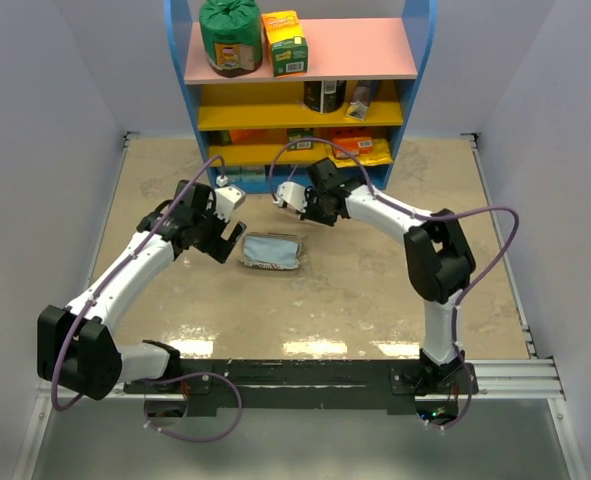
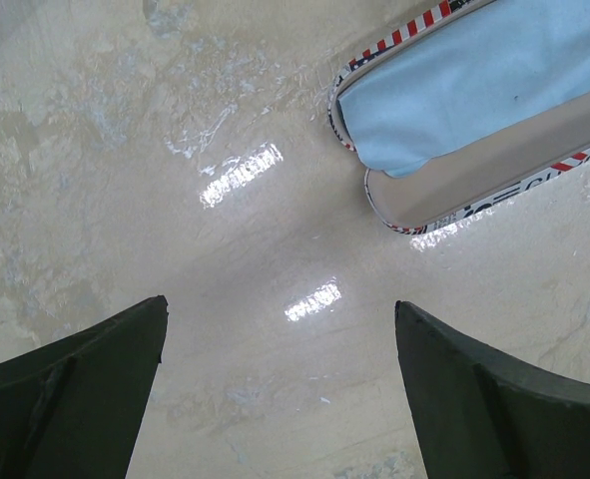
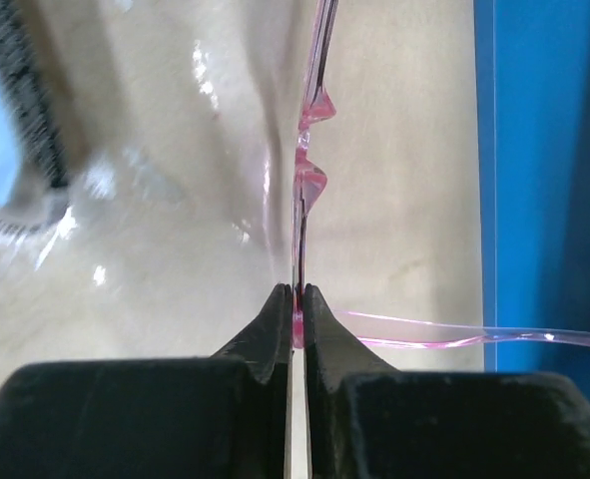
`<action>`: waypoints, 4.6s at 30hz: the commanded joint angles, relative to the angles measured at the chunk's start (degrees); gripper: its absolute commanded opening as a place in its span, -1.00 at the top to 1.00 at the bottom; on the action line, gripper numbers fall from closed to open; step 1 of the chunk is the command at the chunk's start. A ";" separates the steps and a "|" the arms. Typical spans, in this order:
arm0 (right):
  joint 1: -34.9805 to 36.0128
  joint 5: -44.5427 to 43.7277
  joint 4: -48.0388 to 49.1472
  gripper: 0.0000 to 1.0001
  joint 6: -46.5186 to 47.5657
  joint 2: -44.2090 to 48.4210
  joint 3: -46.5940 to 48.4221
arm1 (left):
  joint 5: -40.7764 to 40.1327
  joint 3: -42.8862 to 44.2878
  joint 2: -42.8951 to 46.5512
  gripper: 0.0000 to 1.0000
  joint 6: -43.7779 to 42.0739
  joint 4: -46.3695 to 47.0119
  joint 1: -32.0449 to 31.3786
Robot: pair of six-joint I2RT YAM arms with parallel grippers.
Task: Organize the sunglasses
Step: Pick up the sunglasses from the center of the board, then fold the left temple of the sunglasses on the sunglasses, then fold the right temple of the sunglasses on the sunglasses.
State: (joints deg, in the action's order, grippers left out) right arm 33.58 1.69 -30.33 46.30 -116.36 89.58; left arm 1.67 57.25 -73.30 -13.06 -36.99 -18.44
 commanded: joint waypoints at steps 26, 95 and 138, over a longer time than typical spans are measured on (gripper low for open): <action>9.13 21.50 -21.35 1.00 4.67 47.80 -21.47 | 0.89 13.14 -5.45 -1.00 -2.14 -2.12 -3.70; 8.43 6.22 8.96 1.00 -7.27 54.13 -30.34 | -5.01 24.66 -10.29 -1.00 -11.11 -1.94 -25.60; 5.70 39.78 -19.94 1.00 11.34 53.78 -22.43 | -15.21 35.19 -26.54 -1.00 -6.81 -5.45 -18.57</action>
State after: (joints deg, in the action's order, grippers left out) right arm 39.31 33.45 -43.94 51.13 -62.35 64.51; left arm -11.27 86.74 -96.64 -22.65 -43.46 -36.99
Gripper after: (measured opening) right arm 0.027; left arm 0.997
